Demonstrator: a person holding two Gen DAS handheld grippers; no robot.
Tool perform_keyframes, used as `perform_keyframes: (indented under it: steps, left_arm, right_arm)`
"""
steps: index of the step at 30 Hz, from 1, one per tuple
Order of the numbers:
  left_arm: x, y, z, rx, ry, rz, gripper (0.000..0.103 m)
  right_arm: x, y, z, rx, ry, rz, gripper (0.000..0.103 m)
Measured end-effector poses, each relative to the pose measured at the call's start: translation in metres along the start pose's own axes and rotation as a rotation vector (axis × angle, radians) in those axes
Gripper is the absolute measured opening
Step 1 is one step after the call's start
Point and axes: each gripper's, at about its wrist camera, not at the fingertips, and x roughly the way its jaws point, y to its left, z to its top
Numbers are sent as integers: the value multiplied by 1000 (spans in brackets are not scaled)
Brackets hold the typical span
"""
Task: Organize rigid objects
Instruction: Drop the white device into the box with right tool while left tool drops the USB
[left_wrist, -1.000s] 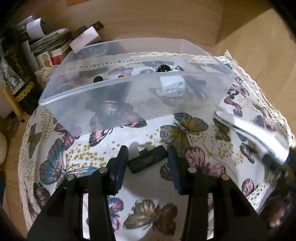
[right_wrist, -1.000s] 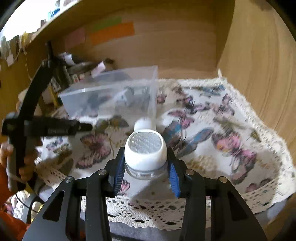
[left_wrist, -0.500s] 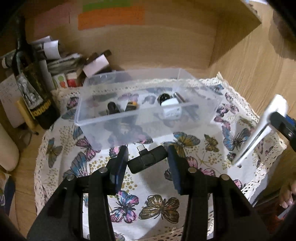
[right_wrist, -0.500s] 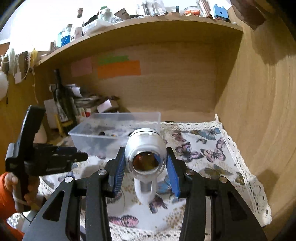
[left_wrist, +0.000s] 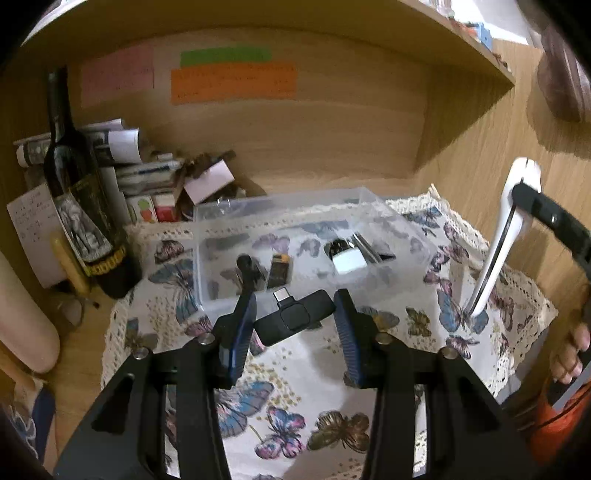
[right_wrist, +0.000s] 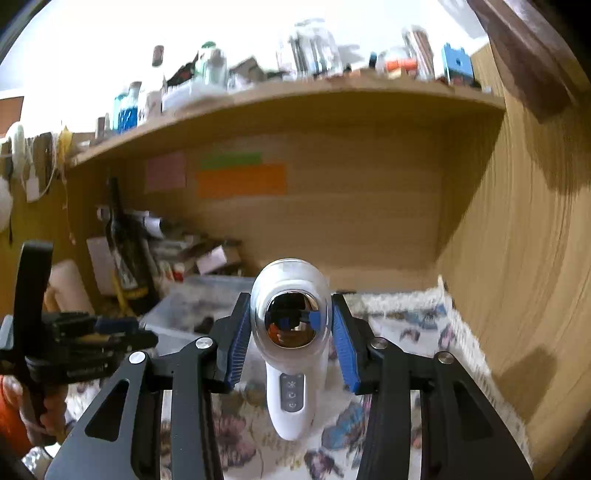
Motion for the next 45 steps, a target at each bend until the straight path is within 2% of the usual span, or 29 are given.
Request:
perform_keyframes:
  steps: [6, 11, 15, 20, 25, 35, 42, 45]
  left_arm:
    - [6, 9, 24, 22, -46, 2, 43]
    - [37, 20, 38, 5, 5, -9, 43]
    - [63, 21, 43, 12, 46, -2, 43]
    - [94, 21, 44, 1, 87, 1, 43]
    - [111, 19, 40, -2, 113, -10, 43]
    - [117, 20, 32, 21, 125, -51, 44]
    - [103, 18, 32, 36, 88, -45, 50]
    - [92, 18, 35, 31, 63, -47, 52]
  right_arm:
    - [17, 3, 34, -47, -64, -26, 38]
    - [45, 5, 45, -75, -63, -31, 38]
    - [80, 7, 40, -81, 7, 3, 38]
    - [126, 11, 26, -110, 149, 11, 38]
    - [156, 4, 10, -73, 274, 54, 38]
    - [185, 14, -8, -94, 382, 63, 38]
    - [186, 20, -12, -113, 419, 64, 39]
    - [175, 21, -10, -112, 403, 65, 40]
